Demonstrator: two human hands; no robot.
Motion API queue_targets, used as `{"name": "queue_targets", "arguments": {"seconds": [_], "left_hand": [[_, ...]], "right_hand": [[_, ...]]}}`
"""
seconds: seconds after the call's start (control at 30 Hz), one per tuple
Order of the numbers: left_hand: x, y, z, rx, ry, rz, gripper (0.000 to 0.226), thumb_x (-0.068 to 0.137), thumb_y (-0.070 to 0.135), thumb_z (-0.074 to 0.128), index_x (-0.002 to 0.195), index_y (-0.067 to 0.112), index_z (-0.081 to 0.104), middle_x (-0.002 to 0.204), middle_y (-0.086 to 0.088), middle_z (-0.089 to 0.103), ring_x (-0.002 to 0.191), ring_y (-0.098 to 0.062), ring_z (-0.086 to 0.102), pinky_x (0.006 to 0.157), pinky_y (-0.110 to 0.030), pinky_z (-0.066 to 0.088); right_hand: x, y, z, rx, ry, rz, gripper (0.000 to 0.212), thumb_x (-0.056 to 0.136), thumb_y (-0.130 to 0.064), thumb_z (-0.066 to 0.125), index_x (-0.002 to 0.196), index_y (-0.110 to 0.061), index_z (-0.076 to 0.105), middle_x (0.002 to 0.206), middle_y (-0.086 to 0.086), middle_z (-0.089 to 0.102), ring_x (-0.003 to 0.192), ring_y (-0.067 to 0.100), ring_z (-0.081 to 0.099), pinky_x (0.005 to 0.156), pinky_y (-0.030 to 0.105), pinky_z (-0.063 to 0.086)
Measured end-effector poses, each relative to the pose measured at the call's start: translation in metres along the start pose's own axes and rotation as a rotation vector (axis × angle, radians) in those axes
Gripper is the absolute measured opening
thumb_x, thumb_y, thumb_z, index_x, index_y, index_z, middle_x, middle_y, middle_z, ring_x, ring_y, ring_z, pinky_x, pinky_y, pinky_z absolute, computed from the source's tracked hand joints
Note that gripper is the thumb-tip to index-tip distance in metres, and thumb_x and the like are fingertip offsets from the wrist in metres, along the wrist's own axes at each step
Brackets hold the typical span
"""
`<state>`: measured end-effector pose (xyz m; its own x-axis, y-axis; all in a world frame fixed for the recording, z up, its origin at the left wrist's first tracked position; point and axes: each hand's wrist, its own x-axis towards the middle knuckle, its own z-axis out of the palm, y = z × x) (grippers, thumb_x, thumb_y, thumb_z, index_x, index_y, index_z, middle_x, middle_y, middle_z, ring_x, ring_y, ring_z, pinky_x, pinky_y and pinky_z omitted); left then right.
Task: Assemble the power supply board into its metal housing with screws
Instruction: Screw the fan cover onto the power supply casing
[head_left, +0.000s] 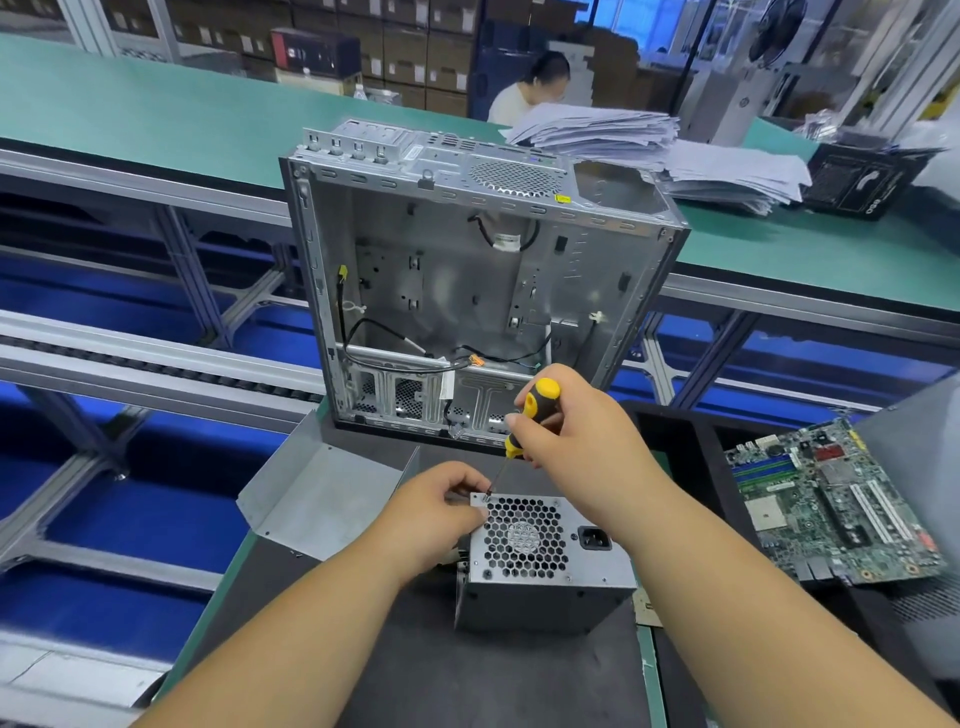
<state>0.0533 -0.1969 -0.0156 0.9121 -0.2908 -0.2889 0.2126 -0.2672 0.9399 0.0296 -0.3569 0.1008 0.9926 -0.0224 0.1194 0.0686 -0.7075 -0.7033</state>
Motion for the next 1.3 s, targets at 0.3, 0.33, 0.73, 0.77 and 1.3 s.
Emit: {"name": "queue_targets", "arguments": {"seconds": [0.3, 0.33, 0.73, 0.77, 1.3], "left_hand": [[0.002, -0.005, 0.001, -0.047, 0.005, 0.001, 0.016, 0.086, 0.006, 0.07, 0.095, 0.019, 0.068, 0.08, -0.005, 0.061, 0.066, -0.014, 0.054, 0.057, -0.019, 0.044], [0.003, -0.005, 0.001, -0.061, 0.003, -0.005, 0.017, 0.086, 0.005, 0.07, 0.096, 0.018, 0.068, 0.081, -0.006, 0.061, 0.067, -0.015, 0.055, 0.058, -0.02, 0.045], [0.005, -0.006, 0.003, -0.092, 0.027, 0.005, 0.02, 0.083, 0.001, 0.071, 0.093, 0.018, 0.07, 0.077, 0.0, 0.063, 0.062, -0.004, 0.056, 0.059, -0.011, 0.045], [0.005, -0.006, 0.003, -0.094, 0.029, 0.005, 0.02, 0.083, 0.001, 0.071, 0.093, 0.018, 0.07, 0.078, 0.0, 0.062, 0.063, -0.006, 0.056, 0.059, -0.011, 0.045], [0.005, -0.008, 0.004, -0.087, 0.046, 0.013, 0.019, 0.084, 0.003, 0.071, 0.092, 0.02, 0.07, 0.076, 0.0, 0.057, 0.065, -0.01, 0.051, 0.063, -0.017, 0.043]], "right_hand": [[0.006, -0.01, 0.0, -0.105, -0.128, -0.09, 0.017, 0.088, -0.033, 0.066, 0.098, -0.026, 0.053, 0.084, -0.006, 0.063, 0.079, 0.014, 0.061, 0.075, 0.04, 0.054], [0.008, -0.011, -0.001, -0.108, -0.14, -0.089, 0.018, 0.088, -0.031, 0.066, 0.1, -0.027, 0.053, 0.085, -0.007, 0.064, 0.08, 0.013, 0.062, 0.076, 0.039, 0.054], [0.018, -0.011, 0.01, -0.31, 0.016, -0.051, 0.024, 0.084, -0.046, 0.07, 0.089, -0.028, 0.054, 0.074, -0.009, 0.063, 0.07, 0.011, 0.059, 0.06, 0.029, 0.05], [0.019, -0.009, 0.011, -0.243, 0.013, -0.024, 0.022, 0.084, -0.044, 0.071, 0.089, -0.029, 0.055, 0.074, -0.009, 0.064, 0.069, 0.009, 0.059, 0.059, 0.027, 0.048], [0.014, -0.007, 0.011, -0.175, -0.017, -0.052, 0.042, 0.079, -0.04, 0.079, 0.066, -0.021, 0.044, 0.065, -0.003, 0.053, 0.061, 0.016, 0.048, 0.058, 0.032, 0.041]]}}
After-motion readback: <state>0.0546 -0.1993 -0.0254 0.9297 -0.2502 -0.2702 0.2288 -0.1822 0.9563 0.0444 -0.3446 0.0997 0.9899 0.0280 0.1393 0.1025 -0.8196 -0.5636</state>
